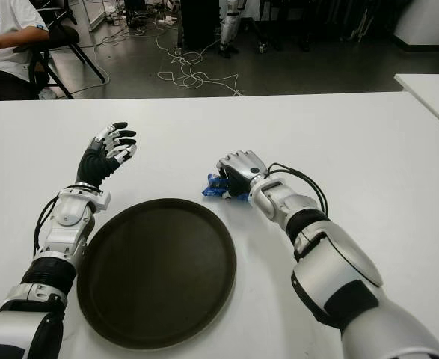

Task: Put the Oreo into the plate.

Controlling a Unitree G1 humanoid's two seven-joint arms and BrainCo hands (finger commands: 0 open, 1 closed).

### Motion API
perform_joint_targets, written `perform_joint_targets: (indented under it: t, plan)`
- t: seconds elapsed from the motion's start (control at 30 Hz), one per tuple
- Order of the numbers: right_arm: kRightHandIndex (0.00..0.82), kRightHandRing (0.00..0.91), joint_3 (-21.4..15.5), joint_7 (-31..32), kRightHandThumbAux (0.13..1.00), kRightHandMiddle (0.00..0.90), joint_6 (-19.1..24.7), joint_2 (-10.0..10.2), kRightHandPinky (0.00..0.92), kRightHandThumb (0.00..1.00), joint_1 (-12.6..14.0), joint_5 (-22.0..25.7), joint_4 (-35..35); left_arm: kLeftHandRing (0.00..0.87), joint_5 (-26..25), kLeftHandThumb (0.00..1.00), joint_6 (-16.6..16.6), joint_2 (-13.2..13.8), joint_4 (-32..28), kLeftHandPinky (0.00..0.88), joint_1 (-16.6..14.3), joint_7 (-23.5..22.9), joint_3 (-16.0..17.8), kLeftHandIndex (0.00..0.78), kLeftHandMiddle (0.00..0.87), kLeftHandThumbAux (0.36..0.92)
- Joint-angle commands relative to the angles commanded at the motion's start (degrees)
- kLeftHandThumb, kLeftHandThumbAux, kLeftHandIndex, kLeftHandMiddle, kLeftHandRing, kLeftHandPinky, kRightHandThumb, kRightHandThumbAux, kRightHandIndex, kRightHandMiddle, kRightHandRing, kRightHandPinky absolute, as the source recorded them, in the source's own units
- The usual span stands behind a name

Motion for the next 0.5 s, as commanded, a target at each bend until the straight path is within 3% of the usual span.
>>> perform_joint_targets:
  t: [0.5]
  plan:
    - [0.597, 0.759, -0.2, -1.1, 0.819, 0.759, -0.2, -0.4, 0.737, 0.155, -0.1, -0.4, -0.1, 0.265, -0.1, 0.209, 0.6, -0.2, -0.4, 0.276, 0.0, 0.3, 0.1, 0.202, 0.279, 0.687]
